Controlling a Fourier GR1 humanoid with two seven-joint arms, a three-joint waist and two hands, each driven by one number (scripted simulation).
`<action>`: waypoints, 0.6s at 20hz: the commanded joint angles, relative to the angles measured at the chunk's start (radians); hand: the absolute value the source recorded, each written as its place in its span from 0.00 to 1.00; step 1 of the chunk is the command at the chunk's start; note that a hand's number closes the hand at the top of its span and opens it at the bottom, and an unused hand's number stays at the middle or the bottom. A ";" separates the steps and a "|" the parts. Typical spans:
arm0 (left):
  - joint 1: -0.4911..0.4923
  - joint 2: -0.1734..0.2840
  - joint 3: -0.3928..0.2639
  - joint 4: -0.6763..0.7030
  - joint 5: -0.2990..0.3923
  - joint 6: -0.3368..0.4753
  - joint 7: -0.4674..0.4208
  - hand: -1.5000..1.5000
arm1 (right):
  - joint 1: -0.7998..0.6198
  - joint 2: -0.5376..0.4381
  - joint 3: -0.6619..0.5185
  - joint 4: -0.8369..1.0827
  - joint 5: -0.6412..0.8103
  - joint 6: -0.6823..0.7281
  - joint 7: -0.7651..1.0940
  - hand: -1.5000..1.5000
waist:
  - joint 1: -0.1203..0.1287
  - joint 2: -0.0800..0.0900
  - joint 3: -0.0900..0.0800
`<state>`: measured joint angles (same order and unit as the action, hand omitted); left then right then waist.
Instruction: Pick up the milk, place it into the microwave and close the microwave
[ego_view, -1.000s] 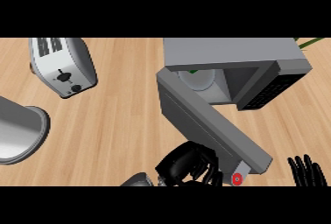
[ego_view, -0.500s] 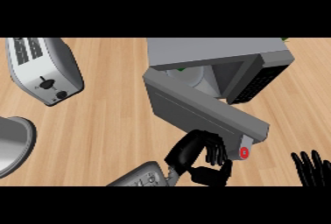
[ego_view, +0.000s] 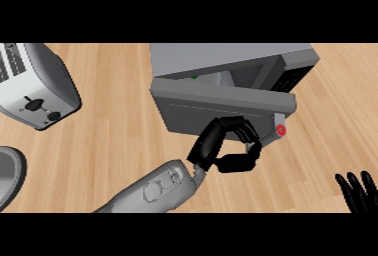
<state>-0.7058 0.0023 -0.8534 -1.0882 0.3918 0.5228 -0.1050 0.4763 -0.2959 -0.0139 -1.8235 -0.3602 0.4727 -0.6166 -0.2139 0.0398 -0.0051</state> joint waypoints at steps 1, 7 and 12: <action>-0.058 -0.002 0.049 0.058 0.076 0.058 -0.053 1.00 | 0.013 -0.040 -0.004 -0.044 -0.039 0.053 0.011 0.00 | -0.037 0.009 -0.001; -0.154 -0.002 0.129 0.126 0.187 0.030 -0.113 1.00 | 0.009 -0.044 0.024 -0.095 -0.072 0.056 0.046 0.00 | -0.066 0.025 -0.001; -0.202 -0.002 0.148 0.203 0.238 0.031 -0.158 1.00 | 0.023 -0.059 0.025 -0.132 -0.106 0.059 0.074 0.00 | -0.101 0.035 0.000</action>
<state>-0.8549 0.0000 -0.7377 -0.9374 0.5900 0.5546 -0.2281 0.4932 -0.3449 0.0075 -1.9298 -0.4446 0.5160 -0.5520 -0.2914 0.0673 -0.0053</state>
